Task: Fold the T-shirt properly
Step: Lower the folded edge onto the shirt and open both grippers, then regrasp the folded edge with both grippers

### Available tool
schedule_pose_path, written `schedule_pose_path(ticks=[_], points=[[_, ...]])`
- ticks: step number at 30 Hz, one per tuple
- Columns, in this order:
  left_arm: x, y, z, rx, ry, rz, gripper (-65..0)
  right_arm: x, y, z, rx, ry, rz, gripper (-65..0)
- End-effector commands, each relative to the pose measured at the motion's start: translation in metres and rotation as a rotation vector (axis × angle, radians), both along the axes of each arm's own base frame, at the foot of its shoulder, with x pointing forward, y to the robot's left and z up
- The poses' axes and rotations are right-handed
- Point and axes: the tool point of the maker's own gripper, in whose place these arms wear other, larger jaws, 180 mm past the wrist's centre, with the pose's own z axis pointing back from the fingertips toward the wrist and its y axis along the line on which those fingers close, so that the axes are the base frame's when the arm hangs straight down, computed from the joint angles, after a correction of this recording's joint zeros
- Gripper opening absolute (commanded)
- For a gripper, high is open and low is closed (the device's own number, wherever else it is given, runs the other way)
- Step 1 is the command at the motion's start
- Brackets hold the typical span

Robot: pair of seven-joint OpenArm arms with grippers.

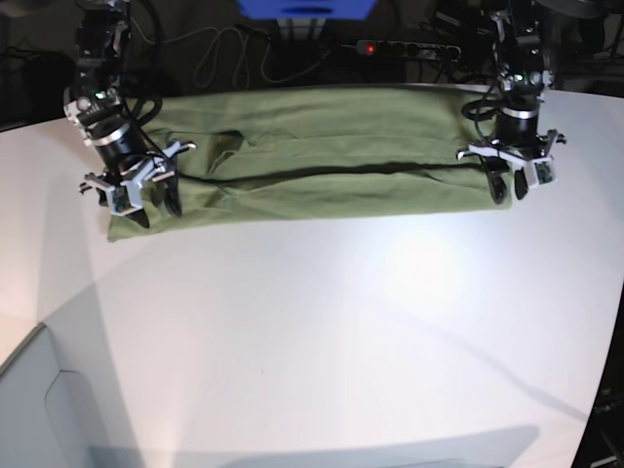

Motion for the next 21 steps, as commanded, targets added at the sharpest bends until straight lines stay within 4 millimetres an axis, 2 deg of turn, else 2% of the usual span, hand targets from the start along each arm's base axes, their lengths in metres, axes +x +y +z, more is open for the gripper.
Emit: schedule_pose_path(ticks=[1,6,14,18,21], points=[[0.006,0.004,0.009,0.015,-0.039,0.001,-38.7,0.007,-0.001,0.015,0.004,-0.054,0.006,-34.0],[0.014,0.011,-0.002,0.002,-0.027,0.023,-32.2,0.006,-0.002,0.01,-0.004,-0.029,0.004,-33.9],[0.02,0.017,-0.016,-0.016,-0.006,0.043,-32.3,0.003,-0.003,0.005,-0.015,0.001,0.003,-33.9],[0.015,0.021,-0.031,-0.028,0.031,0.058,-32.4,0.002,-0.003,0.004,-0.015,0.004,0.003,-33.9],[0.015,0.02,-0.032,-0.029,0.032,0.057,-32.4,0.001,-0.003,0.003,-0.015,0.007,0.003,-33.9]])
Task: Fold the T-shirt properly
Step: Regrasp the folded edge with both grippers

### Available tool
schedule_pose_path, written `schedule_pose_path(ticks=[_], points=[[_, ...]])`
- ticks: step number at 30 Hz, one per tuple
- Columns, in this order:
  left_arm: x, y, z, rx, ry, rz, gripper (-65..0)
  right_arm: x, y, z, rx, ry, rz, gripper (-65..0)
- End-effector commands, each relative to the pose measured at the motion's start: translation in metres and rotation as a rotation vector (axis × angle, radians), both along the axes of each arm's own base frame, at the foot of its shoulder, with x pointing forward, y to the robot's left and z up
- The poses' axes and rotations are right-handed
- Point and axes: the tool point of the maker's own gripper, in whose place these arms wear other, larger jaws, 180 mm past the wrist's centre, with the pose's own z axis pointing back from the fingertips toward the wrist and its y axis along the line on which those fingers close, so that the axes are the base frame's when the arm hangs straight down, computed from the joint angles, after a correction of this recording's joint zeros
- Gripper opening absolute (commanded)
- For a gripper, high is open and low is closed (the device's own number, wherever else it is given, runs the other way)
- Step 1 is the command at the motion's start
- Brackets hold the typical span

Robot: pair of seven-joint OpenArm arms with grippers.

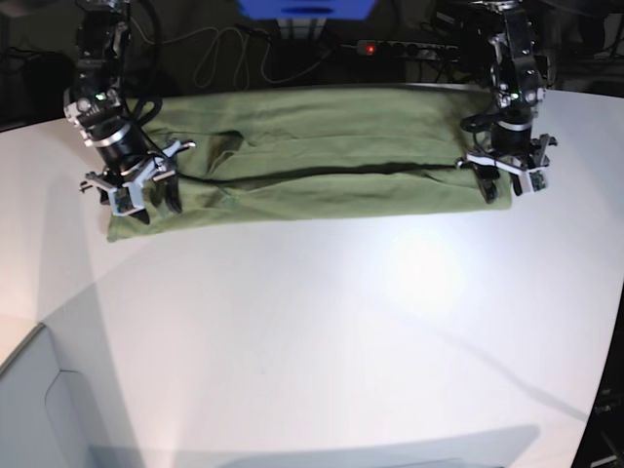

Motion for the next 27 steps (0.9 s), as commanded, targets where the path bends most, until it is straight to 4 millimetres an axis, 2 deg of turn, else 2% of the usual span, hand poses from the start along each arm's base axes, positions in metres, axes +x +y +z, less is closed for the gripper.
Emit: schedule_pose_path(ticks=[1,5,11,18,27], points=[[0.007,0.003,0.013,0.017,-0.047,-0.003,-32.4,0.005,-0.001,0.013,0.001,-0.049,0.006,-33.9],[0.012,0.002,0.014,0.013,-0.054,-0.006,-33.7,0.004,-0.001,0.012,0.001,-0.046,0.006,-33.9],[0.014,0.002,0.015,0.015,-0.058,-0.008,-50.0,0.004,-0.001,0.011,0.001,-0.044,0.006,-33.9],[0.014,0.003,0.017,0.016,-0.065,-0.005,-64.1,0.003,-0.002,0.011,0.001,-0.041,0.004,-34.0],[0.006,0.003,0.019,0.023,-0.063,-0.008,-65.0,0.008,-0.022,0.019,-0.014,-0.067,-0.052,-33.8]])
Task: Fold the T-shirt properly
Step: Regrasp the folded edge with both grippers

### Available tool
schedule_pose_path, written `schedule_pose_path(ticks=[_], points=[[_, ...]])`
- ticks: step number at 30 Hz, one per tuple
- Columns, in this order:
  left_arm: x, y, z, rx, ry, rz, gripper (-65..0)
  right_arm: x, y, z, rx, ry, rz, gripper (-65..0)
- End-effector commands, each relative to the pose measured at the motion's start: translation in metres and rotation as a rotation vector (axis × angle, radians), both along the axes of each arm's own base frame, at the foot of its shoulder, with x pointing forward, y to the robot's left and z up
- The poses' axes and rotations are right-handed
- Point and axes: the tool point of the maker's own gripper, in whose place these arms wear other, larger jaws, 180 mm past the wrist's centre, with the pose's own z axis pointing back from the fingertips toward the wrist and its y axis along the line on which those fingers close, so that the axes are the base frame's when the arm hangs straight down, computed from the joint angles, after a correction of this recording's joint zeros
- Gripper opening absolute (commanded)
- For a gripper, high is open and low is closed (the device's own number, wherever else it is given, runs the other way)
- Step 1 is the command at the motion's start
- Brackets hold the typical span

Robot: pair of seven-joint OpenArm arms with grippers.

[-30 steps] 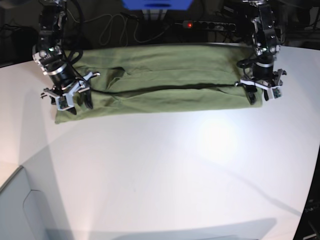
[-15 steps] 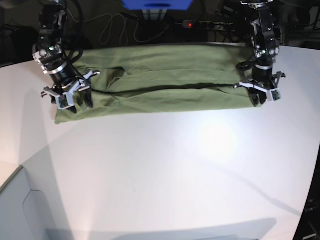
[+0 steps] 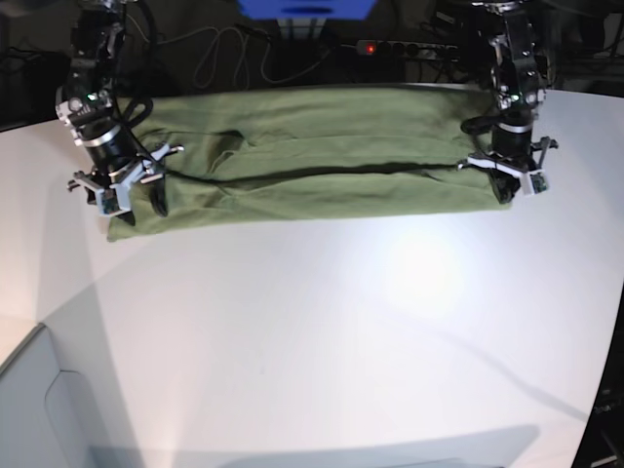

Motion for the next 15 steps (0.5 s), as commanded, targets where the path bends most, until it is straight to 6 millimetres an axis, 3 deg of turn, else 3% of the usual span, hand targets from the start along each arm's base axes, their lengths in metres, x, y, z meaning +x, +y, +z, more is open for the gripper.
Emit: schedule_pose_path(ticks=[1,9,15], points=[[0.007,0.002,0.02,0.024,-0.062,-0.01,-65.0,0.006,-0.002,0.014,0.001,-0.054,0.001,-33.8],[0.01,-0.006,0.046,0.045,-0.12,-0.039,-65.0,0.012,0.0,0.018,0.006,-0.069,0.006,-33.8],[0.006,-0.007,0.046,0.047,-0.113,-0.043,-65.0,0.013,0.001,0.019,0.006,-0.072,0.008,-34.4]])
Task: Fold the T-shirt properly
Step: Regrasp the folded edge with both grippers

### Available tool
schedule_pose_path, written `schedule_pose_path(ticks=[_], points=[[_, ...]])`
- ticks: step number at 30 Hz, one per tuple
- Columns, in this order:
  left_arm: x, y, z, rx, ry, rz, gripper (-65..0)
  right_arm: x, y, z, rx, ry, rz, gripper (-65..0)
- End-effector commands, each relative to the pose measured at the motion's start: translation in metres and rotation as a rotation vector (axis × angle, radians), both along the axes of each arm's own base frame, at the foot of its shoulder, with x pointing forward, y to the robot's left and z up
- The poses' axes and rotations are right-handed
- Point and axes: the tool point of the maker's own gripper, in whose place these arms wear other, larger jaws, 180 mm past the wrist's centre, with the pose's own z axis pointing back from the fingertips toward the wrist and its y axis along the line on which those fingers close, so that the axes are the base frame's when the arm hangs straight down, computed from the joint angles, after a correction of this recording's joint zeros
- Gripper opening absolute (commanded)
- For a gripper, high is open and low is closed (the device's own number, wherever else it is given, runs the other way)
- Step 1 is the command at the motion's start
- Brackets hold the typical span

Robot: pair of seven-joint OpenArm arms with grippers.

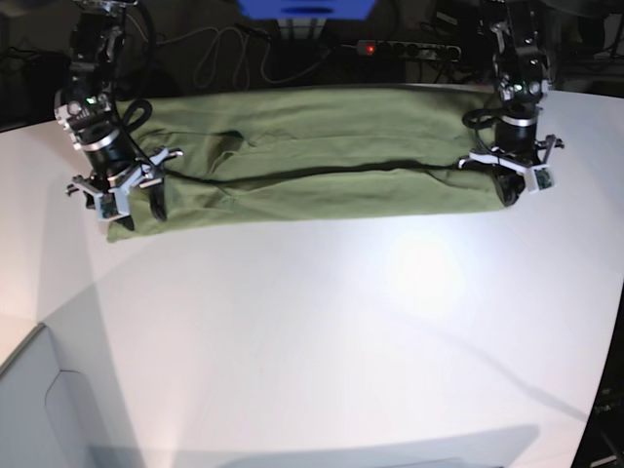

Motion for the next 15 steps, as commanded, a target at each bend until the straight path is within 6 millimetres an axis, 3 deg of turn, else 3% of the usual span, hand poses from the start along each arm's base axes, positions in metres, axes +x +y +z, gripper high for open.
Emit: schedule_pose_path(ticks=[1,15], points=[[0.007,0.002,0.016,0.019,-0.052,-0.005,-65.0,0.007,0.0,0.015,0.005,-0.057,0.007,-34.4],[0.006,0.003,0.013,0.019,-0.045,-0.005,-65.0,0.004,0.018,-0.001,0.023,-0.012,0.053,-33.9]])
